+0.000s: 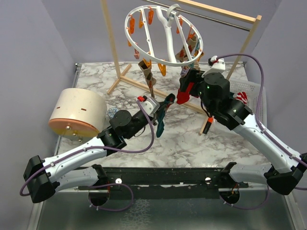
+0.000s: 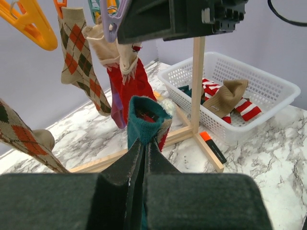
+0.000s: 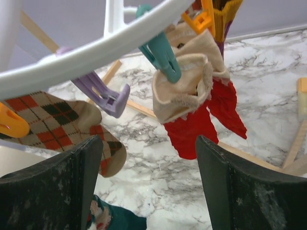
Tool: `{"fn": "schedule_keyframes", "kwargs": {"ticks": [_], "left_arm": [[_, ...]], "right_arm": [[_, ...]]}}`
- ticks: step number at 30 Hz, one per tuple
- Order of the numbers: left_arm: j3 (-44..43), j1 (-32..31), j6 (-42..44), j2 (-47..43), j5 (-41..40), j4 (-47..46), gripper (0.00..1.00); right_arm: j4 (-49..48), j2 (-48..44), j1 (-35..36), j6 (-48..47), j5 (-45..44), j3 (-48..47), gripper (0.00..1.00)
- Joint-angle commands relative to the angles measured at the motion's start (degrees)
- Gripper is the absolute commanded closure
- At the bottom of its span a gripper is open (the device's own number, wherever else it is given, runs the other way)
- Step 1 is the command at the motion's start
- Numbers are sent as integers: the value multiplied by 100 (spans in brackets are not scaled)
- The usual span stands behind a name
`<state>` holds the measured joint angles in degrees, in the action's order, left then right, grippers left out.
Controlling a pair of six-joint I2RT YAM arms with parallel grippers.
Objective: Clip the socks to the hanger
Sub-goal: Open the clamp at the hanger.
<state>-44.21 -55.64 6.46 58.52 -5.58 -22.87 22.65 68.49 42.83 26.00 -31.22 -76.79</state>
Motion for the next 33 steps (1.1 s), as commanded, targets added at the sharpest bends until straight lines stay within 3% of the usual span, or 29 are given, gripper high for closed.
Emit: {"fn": "schedule_keyframes", "kwargs": {"ticks": [1, 13, 33], "left_arm": [[-74, -18, 34, 48, 17, -156, 100], [-133, -17, 167, 191, 5, -239, 100], [-115, -17, 263, 281, -13, -338, 100]], "right_arm": [[-471, 95, 46, 89, -269, -265, 17], [-1189, 356, 43, -393, -13, -464, 14], [-1410, 538, 42, -414, -402, -445, 23]]}}
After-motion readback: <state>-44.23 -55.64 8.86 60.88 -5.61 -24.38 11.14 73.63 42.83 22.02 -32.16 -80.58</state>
